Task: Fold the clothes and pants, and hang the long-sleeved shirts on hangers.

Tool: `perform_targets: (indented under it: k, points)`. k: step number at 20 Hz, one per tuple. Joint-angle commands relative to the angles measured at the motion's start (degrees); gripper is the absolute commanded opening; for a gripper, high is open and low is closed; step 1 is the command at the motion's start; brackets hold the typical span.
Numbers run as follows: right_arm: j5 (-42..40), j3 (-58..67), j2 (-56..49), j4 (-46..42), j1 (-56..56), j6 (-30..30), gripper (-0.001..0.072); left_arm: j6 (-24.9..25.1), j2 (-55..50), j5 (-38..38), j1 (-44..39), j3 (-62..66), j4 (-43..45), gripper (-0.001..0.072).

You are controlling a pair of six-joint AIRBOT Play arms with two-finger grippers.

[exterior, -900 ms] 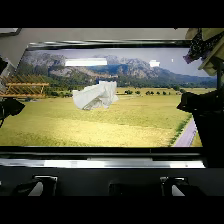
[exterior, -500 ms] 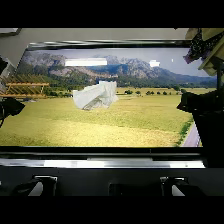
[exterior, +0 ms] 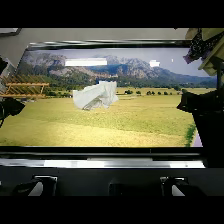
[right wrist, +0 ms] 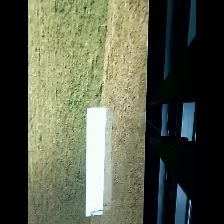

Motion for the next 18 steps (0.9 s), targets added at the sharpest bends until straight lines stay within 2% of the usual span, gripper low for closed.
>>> perform_targets:
  k: [1, 11, 15, 18]
  points:
    - [1.81, 0.0, 0.07, -0.09, -0.11, -5.6, 0.025, 0.0, 0.04, 0.0, 0.04, 0.02, 0.0, 0.0377]
    - [6.6, 0.0, 0.07, 0.42, -0.11, -5.88, 0.025, -0.31, 0.02, 0.02, 0.04, 0.02, -0.17, 0.0376]
    - [7.28, 0.0, 0.07, 0.63, -0.11, -1.31, 0.025, -0.22, -0.22, 1.64, 0.04, -0.07, -4.28, 0.0377]
    - [7.39, 0.0, 0.07, 0.63, -0.11, -1.36, 0.025, -1.84, -0.22, 1.49, 0.04, -0.09, -4.96, 0.0377]
